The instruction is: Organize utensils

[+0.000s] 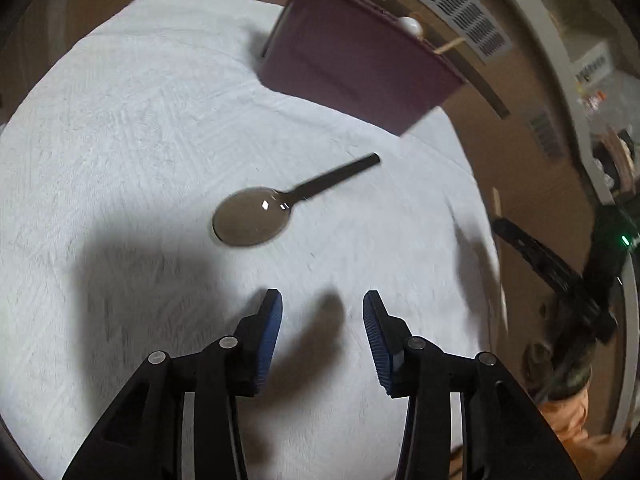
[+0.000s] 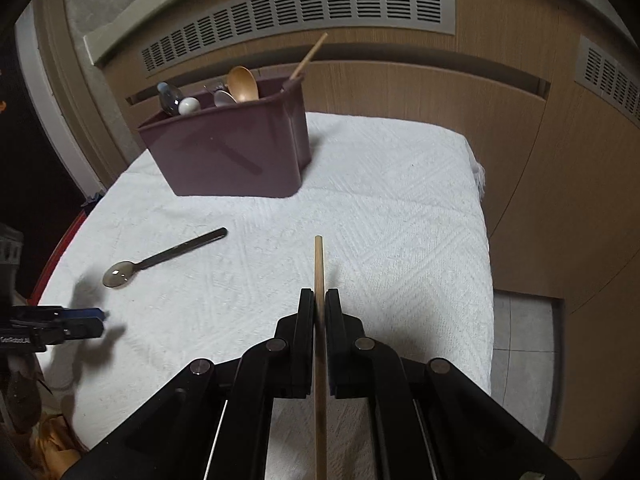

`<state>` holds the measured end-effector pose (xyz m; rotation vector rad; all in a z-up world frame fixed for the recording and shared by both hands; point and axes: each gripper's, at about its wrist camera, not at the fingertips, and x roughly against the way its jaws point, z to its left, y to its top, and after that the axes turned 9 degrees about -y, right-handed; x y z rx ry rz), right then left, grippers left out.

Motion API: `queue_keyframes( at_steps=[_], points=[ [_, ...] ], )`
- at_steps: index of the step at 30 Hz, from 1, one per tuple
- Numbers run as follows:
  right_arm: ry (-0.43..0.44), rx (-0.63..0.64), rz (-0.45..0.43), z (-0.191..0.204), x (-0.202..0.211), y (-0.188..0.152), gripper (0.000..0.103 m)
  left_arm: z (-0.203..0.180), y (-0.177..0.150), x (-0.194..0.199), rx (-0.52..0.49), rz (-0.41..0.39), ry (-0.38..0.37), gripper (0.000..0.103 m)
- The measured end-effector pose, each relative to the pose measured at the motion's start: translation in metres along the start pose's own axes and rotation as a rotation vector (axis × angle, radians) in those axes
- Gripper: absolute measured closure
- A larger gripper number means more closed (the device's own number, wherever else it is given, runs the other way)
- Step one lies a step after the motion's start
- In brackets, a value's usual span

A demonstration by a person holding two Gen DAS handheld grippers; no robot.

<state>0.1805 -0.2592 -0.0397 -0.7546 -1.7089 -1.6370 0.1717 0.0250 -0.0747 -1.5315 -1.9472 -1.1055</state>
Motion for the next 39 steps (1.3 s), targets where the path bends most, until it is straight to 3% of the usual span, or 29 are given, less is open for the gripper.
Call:
queue_keyframes(
  at_steps=[8,14,23,28,31,32,34,35,36,39],
  points=[
    [0.01,0.005,-0.026,0.001,0.004,-0.002,0.097,0.009,0.045,-0.014,0.079,-0.116,0.076,0.057],
    [-0.02,0.007,-0.027,0.003,-0.004,-0.007,0.097,0.018,0.07,-0.021,0.126,-0.23,0.183,0.056],
    [0.0,-0.025,-0.045,0.002,-0.018,-0.012,0.097,0.038,0.115,-0.027,0.187,-0.279,0.329,0.051],
    [0.017,-0.028,-0.036,0.0,-0.025,-0.014,0.097,0.02,0.114,-0.046,0.063,-0.273,0.473,0.048],
    [0.021,-0.033,-0.044,0.0,-0.022,-0.014,0.097,0.011,0.101,-0.051,-0.02,-0.281,0.498,0.048],
    [0.021,-0.032,-0.048,0.0,-0.02,-0.014,0.097,0.011,0.097,-0.05,-0.035,-0.289,0.492,0.05],
    [0.025,-0.031,-0.053,0.001,-0.018,-0.015,0.097,0.008,0.092,-0.049,-0.066,-0.305,0.486,0.064],
    [0.026,-0.029,-0.054,0.002,-0.018,-0.015,0.097,0.008,0.089,-0.046,-0.076,-0.322,0.467,0.084],
    [0.025,-0.026,-0.056,0.002,-0.018,-0.015,0.097,0.008,0.085,-0.042,-0.083,-0.336,0.435,0.094],
    [0.023,-0.024,-0.065,0.003,-0.013,-0.015,0.097,-0.005,0.074,-0.028,-0.149,-0.386,0.396,0.098]
  ],
)
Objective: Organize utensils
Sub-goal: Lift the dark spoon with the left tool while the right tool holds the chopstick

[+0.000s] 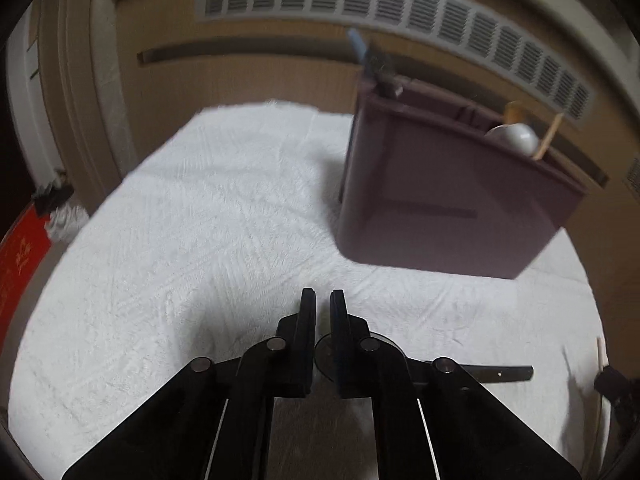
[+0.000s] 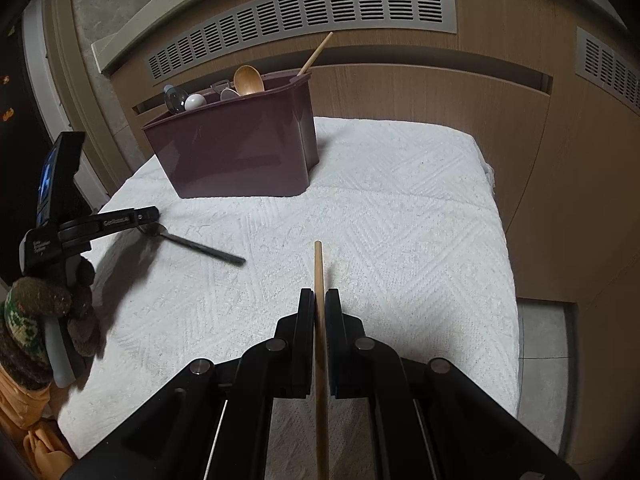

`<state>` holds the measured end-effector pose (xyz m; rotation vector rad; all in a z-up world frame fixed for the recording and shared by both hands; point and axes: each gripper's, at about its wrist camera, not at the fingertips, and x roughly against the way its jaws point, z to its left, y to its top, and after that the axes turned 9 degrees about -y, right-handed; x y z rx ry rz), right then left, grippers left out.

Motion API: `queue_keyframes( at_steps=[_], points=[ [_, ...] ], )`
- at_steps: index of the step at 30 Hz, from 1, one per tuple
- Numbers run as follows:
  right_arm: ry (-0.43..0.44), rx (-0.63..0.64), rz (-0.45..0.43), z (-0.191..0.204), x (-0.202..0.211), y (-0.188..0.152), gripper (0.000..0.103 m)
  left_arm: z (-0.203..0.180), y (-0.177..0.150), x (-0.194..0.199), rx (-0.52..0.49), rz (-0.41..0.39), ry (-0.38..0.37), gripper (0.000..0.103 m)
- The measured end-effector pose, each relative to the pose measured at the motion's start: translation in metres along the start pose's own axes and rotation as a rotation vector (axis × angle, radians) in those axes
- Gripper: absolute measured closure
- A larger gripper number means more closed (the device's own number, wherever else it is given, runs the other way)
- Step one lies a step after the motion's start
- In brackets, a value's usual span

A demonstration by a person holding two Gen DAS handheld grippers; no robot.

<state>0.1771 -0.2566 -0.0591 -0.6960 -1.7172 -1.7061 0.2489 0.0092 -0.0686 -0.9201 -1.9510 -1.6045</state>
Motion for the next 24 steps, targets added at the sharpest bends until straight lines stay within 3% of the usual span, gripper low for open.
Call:
queue_keyframes(
  at_steps=[3,5,7,9,10,12,15,19,21,24],
  points=[
    [-0.002,0.002,-0.012,0.0,0.007,0.001,0.097,-0.012,-0.001,0.029,-0.096,-0.083,-0.036,0.099],
    [-0.007,0.007,-0.019,0.0,0.011,0.002,0.097,-0.014,0.0,0.043,-0.1,-0.093,-0.059,0.099],
    [-0.01,0.011,-0.026,0.002,0.015,0.003,0.097,-0.005,0.0,0.048,-0.019,-0.049,-0.076,0.091],
    [-0.012,0.017,-0.031,0.004,0.018,0.003,0.097,0.014,-0.001,0.037,0.143,0.1,-0.158,0.054],
    [-0.011,0.017,-0.032,0.004,0.018,0.003,0.097,0.021,-0.004,0.031,0.217,0.156,-0.196,0.048],
    [-0.006,0.014,-0.029,0.004,0.018,0.003,0.097,0.026,-0.01,0.019,0.305,0.227,-0.231,0.047],
    [0.005,0.01,-0.027,0.005,0.015,0.002,0.097,0.025,-0.009,0.005,0.375,0.266,-0.201,0.047],
    [0.012,0.001,-0.028,0.002,0.015,-0.002,0.097,0.01,0.001,-0.01,0.341,0.255,-0.115,0.042],
    [0.014,-0.012,-0.023,-0.003,0.013,-0.004,0.097,-0.01,0.006,-0.022,0.263,0.248,-0.058,0.036],
    [0.013,-0.031,-0.019,-0.008,0.011,-0.005,0.097,-0.036,0.008,-0.037,0.151,0.231,-0.014,0.035]
  ],
)
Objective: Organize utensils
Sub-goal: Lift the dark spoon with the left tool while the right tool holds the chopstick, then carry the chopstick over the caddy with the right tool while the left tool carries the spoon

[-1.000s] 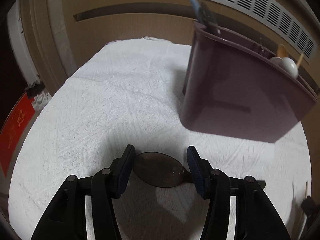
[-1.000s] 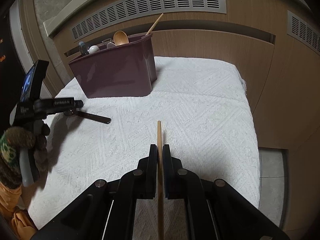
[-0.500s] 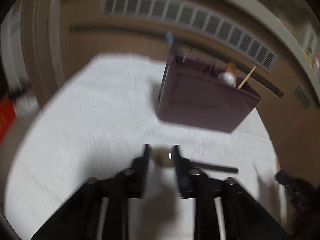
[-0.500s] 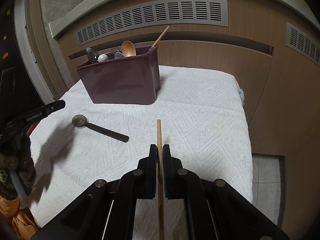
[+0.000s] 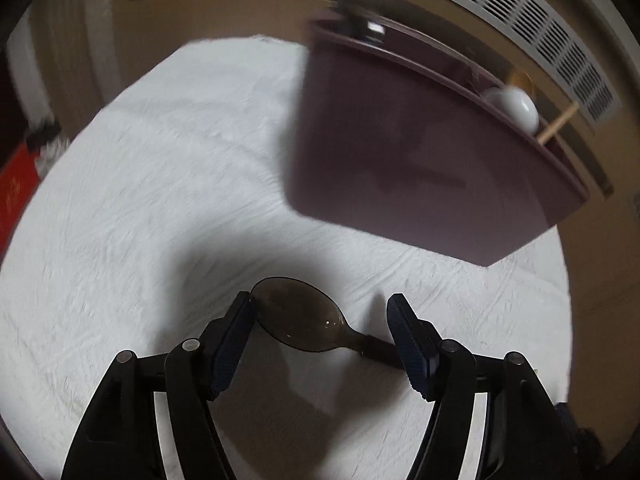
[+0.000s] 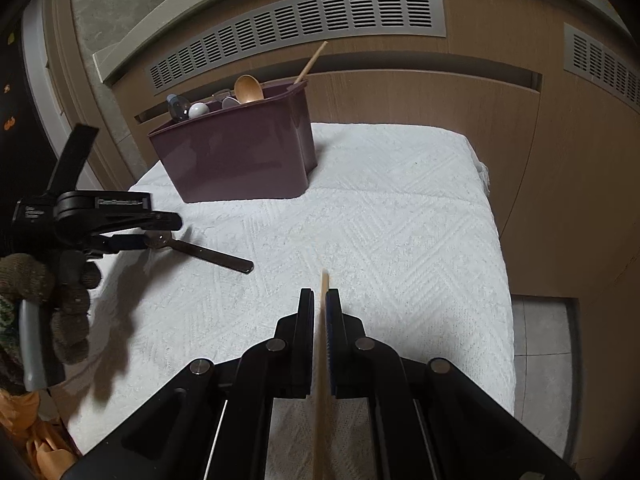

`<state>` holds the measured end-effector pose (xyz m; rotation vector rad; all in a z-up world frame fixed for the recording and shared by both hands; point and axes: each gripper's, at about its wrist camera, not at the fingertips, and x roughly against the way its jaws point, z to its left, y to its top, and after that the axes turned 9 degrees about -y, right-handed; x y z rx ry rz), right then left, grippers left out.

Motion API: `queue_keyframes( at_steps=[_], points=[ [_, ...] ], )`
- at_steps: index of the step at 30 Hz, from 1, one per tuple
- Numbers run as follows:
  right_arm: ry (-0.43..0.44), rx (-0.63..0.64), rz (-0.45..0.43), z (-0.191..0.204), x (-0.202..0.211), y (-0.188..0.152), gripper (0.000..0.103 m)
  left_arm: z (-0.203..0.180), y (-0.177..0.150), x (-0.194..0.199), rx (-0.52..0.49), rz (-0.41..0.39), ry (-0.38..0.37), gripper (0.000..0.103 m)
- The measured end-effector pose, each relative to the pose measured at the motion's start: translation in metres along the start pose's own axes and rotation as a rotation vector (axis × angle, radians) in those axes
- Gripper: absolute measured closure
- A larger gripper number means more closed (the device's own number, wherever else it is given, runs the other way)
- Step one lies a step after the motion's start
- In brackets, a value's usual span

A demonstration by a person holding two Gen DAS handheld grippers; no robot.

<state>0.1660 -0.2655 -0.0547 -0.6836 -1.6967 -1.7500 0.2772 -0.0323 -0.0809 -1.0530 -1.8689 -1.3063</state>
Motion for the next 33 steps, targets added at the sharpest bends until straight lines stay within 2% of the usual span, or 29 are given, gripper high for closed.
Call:
queue_keyframes(
  at_steps=[3,5,7,10,12,13,22,29,33],
  points=[
    [-0.002,-0.002,-0.008,-0.001,0.001,-0.001,0.097,-0.024,-0.006,-0.012,-0.127,-0.031,0.026,0.035],
    [-0.004,-0.001,-0.009,-0.001,0.001,-0.002,0.097,-0.035,-0.015,-0.016,-0.222,-0.062,0.05,0.04],
    [-0.005,-0.004,-0.002,-0.002,0.0,-0.003,0.097,-0.038,-0.019,-0.017,-0.258,-0.085,0.052,0.046],
    [0.006,-0.01,0.003,-0.004,0.0,-0.003,0.097,-0.037,-0.02,-0.015,-0.282,-0.093,0.025,0.077],
    [0.012,-0.01,0.002,-0.003,0.001,-0.002,0.097,-0.036,-0.022,-0.013,-0.293,-0.089,-0.005,0.089],
    [0.011,-0.008,0.0,-0.002,0.002,-0.002,0.097,-0.034,-0.023,-0.011,-0.301,-0.101,-0.039,0.09],
    [-0.03,0.005,0.017,-0.006,0.004,-0.002,0.097,-0.015,-0.048,0.04,-0.355,-0.203,-0.168,0.094],
    [-0.032,0.048,0.048,0.001,0.005,0.001,0.097,-0.008,-0.046,0.087,-0.367,-0.281,-0.223,0.095],
    [-0.02,0.09,0.096,0.006,0.003,0.002,0.094,0.002,-0.048,0.114,-0.372,-0.312,-0.261,0.095]
  ],
)
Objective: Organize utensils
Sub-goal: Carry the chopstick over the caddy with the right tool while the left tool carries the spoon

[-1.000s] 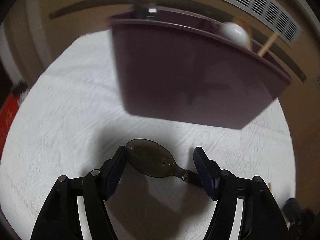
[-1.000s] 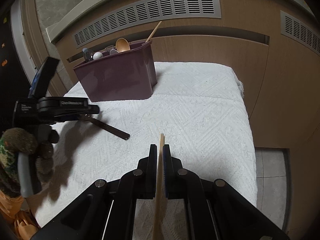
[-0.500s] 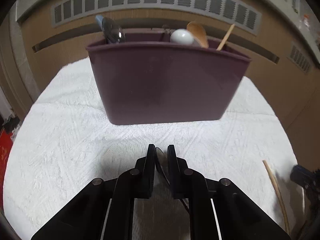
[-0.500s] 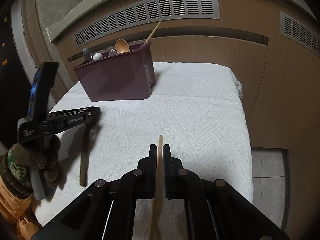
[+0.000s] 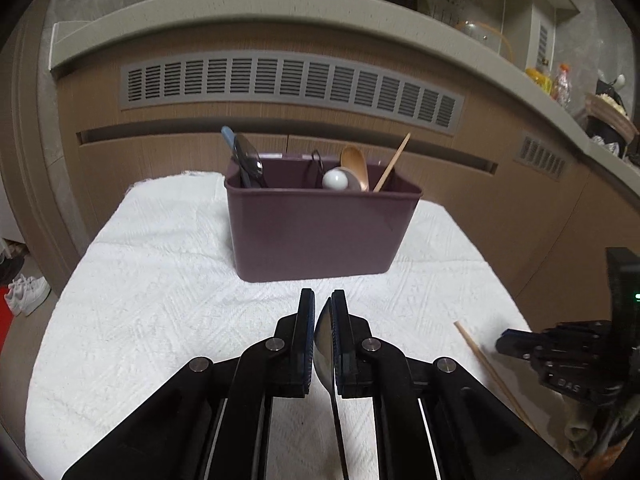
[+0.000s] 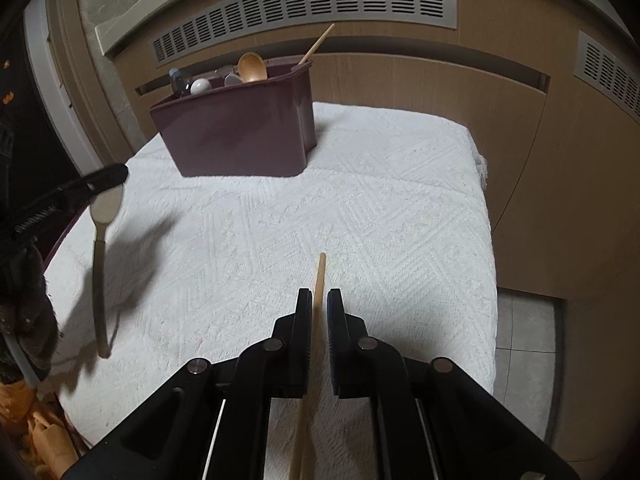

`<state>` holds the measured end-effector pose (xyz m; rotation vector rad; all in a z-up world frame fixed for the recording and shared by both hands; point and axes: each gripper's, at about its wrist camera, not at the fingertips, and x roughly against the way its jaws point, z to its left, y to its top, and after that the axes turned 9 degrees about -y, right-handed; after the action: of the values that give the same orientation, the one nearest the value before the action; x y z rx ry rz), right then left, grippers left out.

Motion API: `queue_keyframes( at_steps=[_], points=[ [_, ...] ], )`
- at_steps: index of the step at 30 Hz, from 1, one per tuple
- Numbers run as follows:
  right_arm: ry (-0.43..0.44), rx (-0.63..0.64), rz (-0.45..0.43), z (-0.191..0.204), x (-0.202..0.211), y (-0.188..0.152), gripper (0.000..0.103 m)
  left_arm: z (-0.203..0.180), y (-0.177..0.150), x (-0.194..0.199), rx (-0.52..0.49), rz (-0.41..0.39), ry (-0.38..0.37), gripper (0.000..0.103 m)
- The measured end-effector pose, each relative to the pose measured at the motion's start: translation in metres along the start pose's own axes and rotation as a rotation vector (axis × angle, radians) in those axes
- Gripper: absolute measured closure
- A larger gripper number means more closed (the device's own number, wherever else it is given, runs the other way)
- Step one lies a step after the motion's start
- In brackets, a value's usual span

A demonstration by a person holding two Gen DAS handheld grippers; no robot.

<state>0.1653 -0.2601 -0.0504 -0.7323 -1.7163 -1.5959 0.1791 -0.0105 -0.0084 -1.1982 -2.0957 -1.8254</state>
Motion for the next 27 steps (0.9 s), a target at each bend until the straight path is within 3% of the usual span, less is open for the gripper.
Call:
queue_keyframes(
  at_steps=[8,13,16,18,20,27],
  points=[
    [0.012,0.019,0.082,0.008,-0.018,0.015,0.089,0.002,0.013,0.041,0.002,-0.092,-0.029,0.095],
    [-0.04,0.014,0.183,0.011,-0.05,0.022,0.089,0.004,0.014,0.058,-0.027,-0.148,-0.001,0.095],
    [-0.089,0.068,0.18,0.019,-0.052,0.023,0.097,0.005,0.013,0.064,-0.034,-0.163,0.0,0.095],
    [-0.067,0.051,0.175,0.019,-0.048,0.022,0.098,0.005,0.013,0.068,-0.035,-0.172,0.0,0.095],
    [-0.039,0.018,0.141,0.017,-0.034,0.022,0.098,0.004,0.014,0.075,-0.041,-0.189,0.0,0.095],
    [0.013,-0.014,-0.136,0.028,0.058,0.036,0.098,-0.009,0.035,0.096,-0.072,-0.266,-0.02,0.095]
  ],
)
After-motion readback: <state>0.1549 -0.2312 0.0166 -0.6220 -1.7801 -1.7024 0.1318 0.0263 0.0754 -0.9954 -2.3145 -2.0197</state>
